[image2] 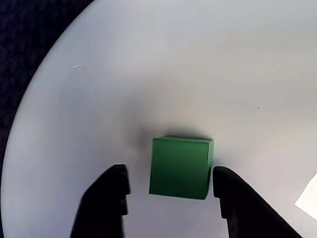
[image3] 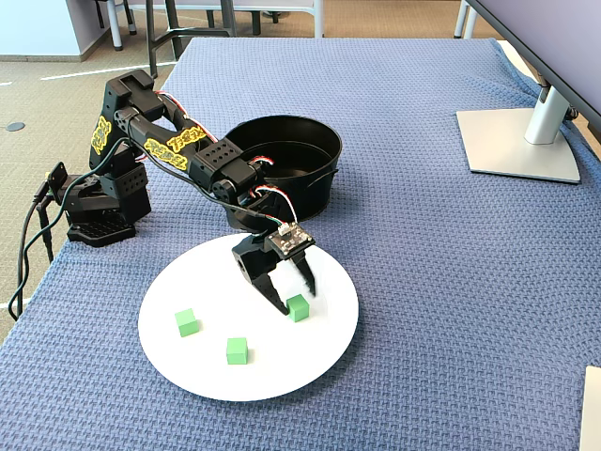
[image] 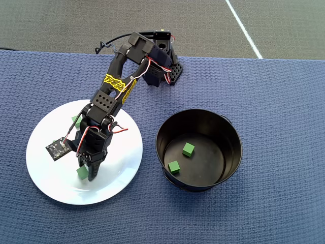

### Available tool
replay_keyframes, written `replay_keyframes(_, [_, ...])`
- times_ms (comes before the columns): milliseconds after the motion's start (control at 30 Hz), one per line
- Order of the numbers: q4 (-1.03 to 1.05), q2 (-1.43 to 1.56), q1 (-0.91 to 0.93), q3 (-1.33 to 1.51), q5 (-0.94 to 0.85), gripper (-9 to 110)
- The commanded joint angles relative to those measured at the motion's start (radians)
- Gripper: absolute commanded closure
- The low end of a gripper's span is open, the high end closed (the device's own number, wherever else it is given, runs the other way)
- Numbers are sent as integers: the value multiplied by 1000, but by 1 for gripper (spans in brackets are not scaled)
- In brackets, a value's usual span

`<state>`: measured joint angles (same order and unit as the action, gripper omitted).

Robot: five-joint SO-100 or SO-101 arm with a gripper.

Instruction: Pick up the green cubes from the white plate and place them in the black recipient

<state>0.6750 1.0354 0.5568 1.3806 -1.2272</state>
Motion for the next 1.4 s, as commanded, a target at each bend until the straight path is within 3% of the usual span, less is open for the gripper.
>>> replay_keyframes(0, [51, 32, -6, -67, 18, 102])
replay_keyframes(333, [38, 137, 2, -44, 155, 102])
replay_keyframes(567, [204, 592, 28, 92, 390, 102])
replay_keyframes(800, [216, 1071, -31, 449, 560, 102])
replay_keyframes(967, [241, 1229, -202, 592, 749, 102])
replay_keyframes(1200, [302, 1190, -640, 577, 1106, 102])
replay_keyframes(1367, [278, 1111, -902, 543, 1256, 102])
